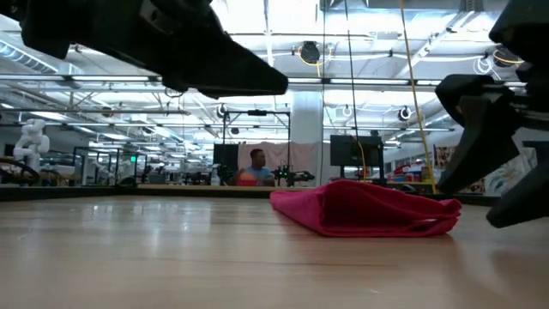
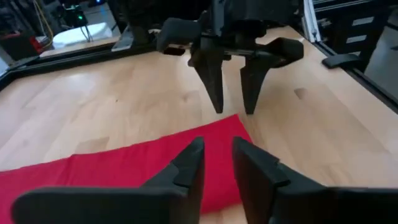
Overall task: Roll towel
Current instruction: Roll the red towel
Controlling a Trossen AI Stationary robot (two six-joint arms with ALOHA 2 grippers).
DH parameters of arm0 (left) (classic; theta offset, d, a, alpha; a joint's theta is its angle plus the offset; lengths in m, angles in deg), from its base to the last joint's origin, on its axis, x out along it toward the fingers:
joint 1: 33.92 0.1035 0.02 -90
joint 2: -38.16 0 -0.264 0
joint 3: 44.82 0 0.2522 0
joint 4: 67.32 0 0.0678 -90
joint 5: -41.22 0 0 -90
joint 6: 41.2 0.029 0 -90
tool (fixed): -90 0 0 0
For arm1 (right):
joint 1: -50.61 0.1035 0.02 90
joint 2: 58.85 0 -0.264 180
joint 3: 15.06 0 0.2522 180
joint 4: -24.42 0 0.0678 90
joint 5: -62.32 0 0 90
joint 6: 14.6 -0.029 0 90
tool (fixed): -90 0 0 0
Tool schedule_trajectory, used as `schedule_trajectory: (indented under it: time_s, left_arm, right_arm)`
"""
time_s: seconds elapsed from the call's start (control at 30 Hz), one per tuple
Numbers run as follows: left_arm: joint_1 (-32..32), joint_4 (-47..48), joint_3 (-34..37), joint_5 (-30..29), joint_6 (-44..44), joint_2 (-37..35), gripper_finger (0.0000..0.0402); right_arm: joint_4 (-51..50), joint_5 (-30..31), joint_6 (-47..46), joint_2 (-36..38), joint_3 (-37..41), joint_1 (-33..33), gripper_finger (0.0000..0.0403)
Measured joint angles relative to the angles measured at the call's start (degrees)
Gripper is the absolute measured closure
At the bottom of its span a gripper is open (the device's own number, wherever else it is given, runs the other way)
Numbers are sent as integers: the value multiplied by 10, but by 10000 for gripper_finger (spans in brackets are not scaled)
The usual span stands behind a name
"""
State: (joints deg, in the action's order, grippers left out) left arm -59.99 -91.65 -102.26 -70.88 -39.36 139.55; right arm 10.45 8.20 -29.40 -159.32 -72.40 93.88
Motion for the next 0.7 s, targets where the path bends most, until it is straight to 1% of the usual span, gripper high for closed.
schedule_trajectory:
  time_s: [0.13, 0.27, 0.43, 0.53, 0.7]
  left_arm:
    - [-3, -1, -21, -9, 0, 23, 276]
    - [-3, 0, -31, -10, 0, 41, 256]
    - [-3, 1, -33, -16, 0, 44, 253]
    - [-3, 0, -33, -22, 0, 44, 253]
    - [-3, 0, -33, -22, 0, 44, 253]
  right_arm:
    - [19, 14, 21, -19, 0, 0, 233]
    - [38, 26, 48, -35, 0, 0, 244]
    - [41, 49, 55, -40, 0, 0, 235]
    - [46, 64, 75, -40, 0, -1, 232]
    - [48, 54, 90, -41, -1, -11, 243]
